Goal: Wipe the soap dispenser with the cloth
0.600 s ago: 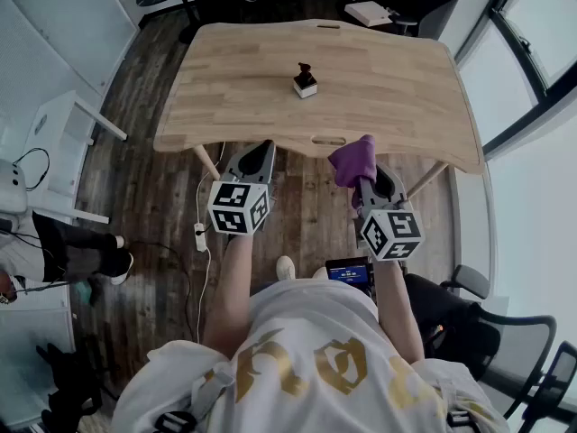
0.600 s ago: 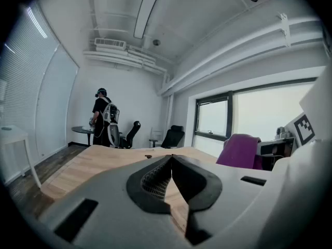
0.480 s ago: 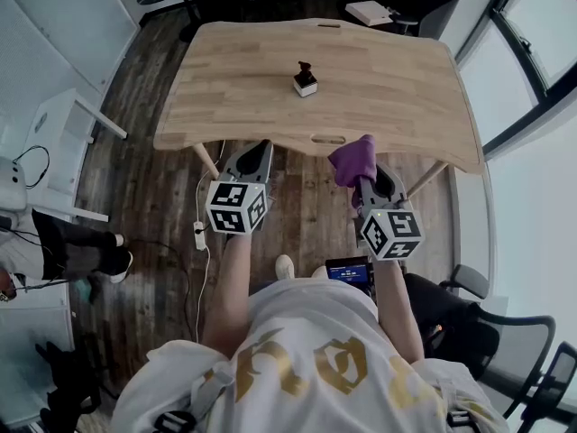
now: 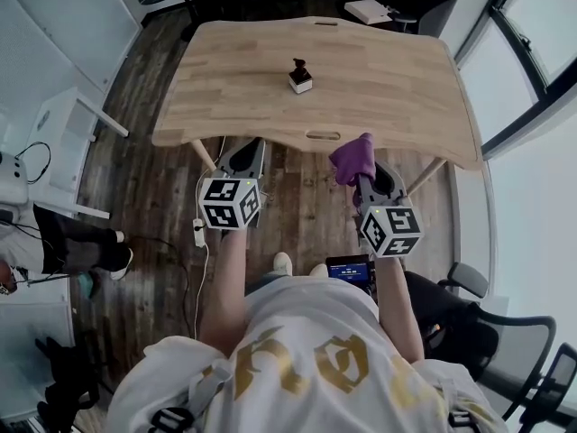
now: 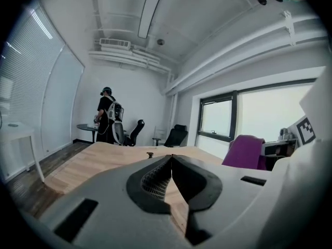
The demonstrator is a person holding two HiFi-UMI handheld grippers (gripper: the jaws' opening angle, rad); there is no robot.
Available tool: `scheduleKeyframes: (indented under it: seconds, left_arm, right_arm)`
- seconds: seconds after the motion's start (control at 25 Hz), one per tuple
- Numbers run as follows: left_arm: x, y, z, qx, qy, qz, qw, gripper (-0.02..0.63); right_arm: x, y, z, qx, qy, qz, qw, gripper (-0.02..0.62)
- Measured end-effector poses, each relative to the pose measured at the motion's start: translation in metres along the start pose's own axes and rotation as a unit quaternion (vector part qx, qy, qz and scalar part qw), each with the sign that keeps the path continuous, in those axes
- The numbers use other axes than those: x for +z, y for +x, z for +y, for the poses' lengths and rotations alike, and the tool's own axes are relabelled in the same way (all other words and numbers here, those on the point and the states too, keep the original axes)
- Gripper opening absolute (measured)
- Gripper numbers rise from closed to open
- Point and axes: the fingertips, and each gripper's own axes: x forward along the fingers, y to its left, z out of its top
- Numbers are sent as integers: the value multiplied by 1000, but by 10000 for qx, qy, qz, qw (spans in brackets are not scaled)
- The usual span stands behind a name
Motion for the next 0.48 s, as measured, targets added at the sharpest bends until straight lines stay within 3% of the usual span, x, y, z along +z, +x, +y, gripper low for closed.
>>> scheduleKeyframes:
  seconds: [0.48]
  left_arm:
    - [-9, 22, -27, -145, 117, 122, 9998, 9]
  right_arm:
    - [-9, 3, -20, 94, 54, 48, 9999, 34]
